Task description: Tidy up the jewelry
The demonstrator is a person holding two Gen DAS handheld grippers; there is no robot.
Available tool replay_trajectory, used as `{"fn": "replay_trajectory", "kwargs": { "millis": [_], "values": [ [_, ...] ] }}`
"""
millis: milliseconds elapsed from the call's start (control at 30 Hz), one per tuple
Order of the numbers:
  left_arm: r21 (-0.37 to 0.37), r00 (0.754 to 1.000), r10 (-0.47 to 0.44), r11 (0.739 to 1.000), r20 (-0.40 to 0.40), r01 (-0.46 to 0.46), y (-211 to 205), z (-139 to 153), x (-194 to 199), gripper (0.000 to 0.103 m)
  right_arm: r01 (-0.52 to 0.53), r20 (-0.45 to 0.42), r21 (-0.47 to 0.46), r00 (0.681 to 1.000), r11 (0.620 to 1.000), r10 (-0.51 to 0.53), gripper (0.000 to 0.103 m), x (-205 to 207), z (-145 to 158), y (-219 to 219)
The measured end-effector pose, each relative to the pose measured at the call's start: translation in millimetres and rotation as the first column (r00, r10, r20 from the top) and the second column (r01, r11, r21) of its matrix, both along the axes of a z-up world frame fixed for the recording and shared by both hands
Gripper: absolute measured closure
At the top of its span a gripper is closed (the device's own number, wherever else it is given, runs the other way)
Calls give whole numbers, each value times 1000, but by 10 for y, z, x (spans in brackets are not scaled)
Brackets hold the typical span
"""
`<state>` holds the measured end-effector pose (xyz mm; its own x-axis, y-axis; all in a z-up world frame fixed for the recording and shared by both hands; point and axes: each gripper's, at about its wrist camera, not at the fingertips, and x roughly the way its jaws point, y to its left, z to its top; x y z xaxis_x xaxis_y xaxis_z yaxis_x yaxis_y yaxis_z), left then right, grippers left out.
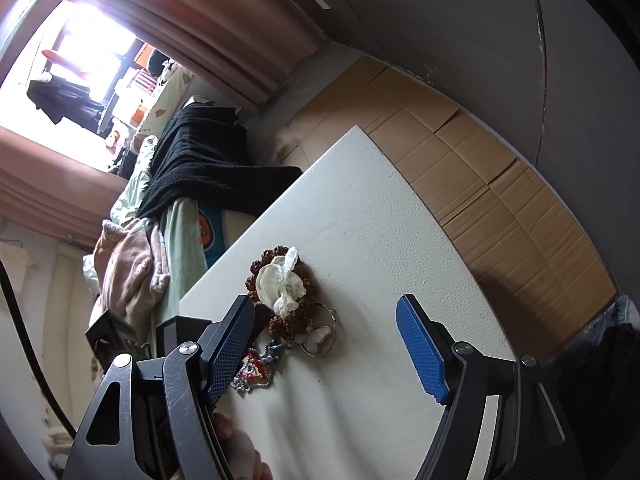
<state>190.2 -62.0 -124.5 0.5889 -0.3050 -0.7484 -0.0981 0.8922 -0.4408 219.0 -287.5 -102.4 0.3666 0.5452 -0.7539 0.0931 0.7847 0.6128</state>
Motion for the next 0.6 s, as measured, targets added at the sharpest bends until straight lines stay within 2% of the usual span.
{"fn": "replay_trajectory", "kwargs": {
  "millis": [267, 433, 500, 600],
  "values": [
    [-83, 1000, -18, 996, -11, 17, 89, -61, 26, 69, -38, -12, -12, 999, 999, 38, 29, 27, -98, 190],
    [-147, 1000, 0, 989, -24, -4, 161, -81, 60, 68, -56, -18, -13, 998, 998, 55, 29, 31, -135, 283],
    [-140, 1000, 0, 990, -11, -1, 155, -84, 64, 68, -55, -22, -11, 998, 998, 55, 29, 34, -147, 298],
    [-78, 1000, -21, 997, 3, 21, 76, -59, 55, 68, -52, -22, -13, 998, 999, 52, 29, 32, -144, 302]
  ]
}}
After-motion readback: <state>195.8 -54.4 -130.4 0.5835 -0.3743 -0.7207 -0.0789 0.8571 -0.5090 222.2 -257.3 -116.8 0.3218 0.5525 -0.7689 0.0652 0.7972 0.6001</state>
